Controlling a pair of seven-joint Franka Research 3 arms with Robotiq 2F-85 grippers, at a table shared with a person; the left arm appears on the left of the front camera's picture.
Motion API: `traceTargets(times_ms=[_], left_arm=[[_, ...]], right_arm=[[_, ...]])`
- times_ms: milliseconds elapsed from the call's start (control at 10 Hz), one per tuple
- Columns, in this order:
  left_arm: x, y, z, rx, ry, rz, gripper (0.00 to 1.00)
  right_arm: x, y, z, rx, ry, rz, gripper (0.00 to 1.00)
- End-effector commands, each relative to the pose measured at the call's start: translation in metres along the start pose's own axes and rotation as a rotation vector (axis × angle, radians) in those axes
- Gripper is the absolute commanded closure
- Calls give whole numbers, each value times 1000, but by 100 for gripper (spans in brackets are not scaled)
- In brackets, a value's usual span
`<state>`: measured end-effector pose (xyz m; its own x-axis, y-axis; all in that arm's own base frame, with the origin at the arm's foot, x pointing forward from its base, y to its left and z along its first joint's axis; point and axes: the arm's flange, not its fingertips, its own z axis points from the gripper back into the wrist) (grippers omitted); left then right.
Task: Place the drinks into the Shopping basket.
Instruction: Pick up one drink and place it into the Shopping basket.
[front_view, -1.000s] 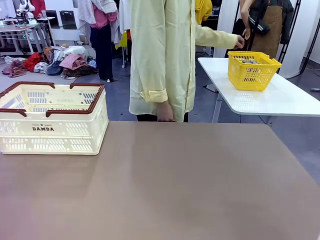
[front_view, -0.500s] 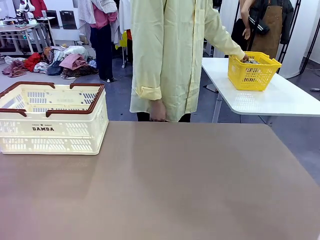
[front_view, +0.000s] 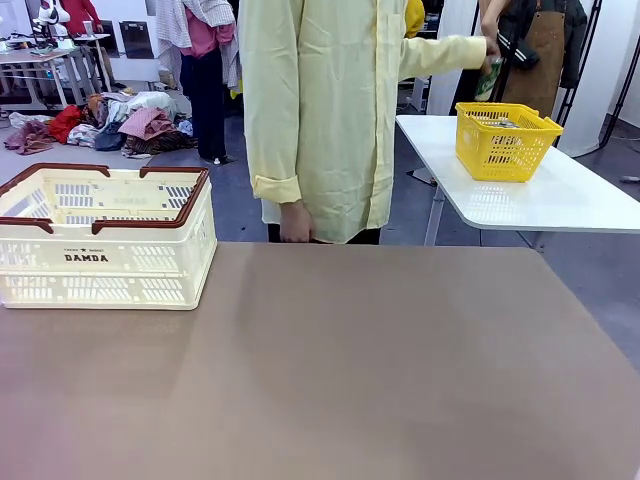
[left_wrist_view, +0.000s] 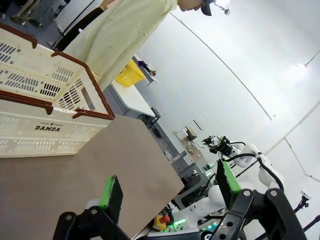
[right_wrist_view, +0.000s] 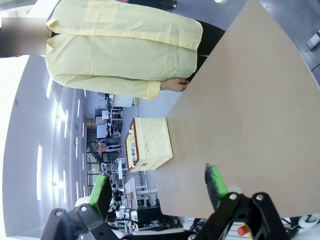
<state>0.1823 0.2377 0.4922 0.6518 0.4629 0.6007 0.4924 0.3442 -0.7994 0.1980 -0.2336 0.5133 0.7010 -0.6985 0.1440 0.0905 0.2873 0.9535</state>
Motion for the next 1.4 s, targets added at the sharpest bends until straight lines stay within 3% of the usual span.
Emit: traceTargets(times_ms=[0, 1300], left_arm=[[2, -1, 1, -16, -11, -22, 0], [2, -1, 1, -16, -11, -22, 0]], right_arm=[[2, 1, 1, 23, -5, 25, 0], [2, 1, 1, 23, -5, 25, 0]])
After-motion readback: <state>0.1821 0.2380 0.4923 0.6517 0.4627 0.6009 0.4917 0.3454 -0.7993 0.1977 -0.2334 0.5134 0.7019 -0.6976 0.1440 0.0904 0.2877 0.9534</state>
